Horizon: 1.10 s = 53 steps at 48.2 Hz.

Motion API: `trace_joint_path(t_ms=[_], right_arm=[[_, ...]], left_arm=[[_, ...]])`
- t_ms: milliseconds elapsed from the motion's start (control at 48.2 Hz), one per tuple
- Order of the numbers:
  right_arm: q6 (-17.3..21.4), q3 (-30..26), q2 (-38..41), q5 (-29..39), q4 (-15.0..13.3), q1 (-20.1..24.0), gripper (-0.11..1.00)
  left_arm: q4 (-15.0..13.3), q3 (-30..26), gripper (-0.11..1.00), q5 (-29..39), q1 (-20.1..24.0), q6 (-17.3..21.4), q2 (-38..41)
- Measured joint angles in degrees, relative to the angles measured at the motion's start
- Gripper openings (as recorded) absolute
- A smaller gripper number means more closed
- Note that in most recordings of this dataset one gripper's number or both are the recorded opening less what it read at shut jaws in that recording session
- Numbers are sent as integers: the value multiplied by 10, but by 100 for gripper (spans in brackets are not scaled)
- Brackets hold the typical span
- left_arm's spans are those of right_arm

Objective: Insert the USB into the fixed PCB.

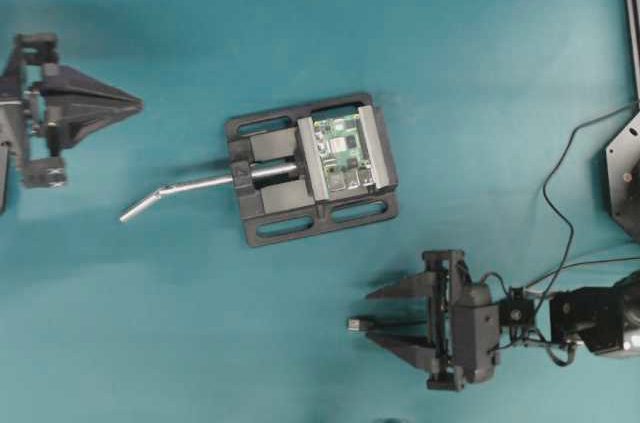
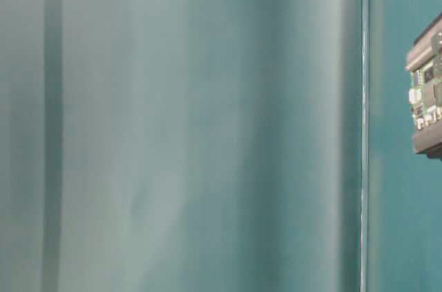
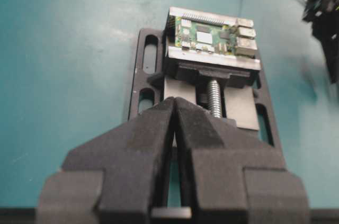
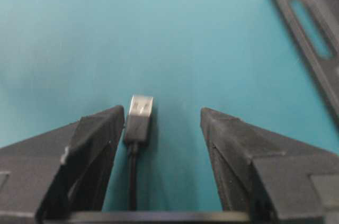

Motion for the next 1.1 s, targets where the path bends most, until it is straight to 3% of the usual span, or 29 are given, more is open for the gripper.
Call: trace_joint_path(t_ms=[332,539,954,1100], right_arm=[[3,-11,19,6,1,2,65],[3,-13,32,6,19,9,65],[4,-21,40,18,43,21,64],[4,-25,41,19,47,25,56]], left_arm=[[0,52,0,76,0,-1,-190],[0,62,0,140,0,-1,-270],[0,69,-1,158,1,-1,-278],[0,69,-1,158,2,-1,-277]])
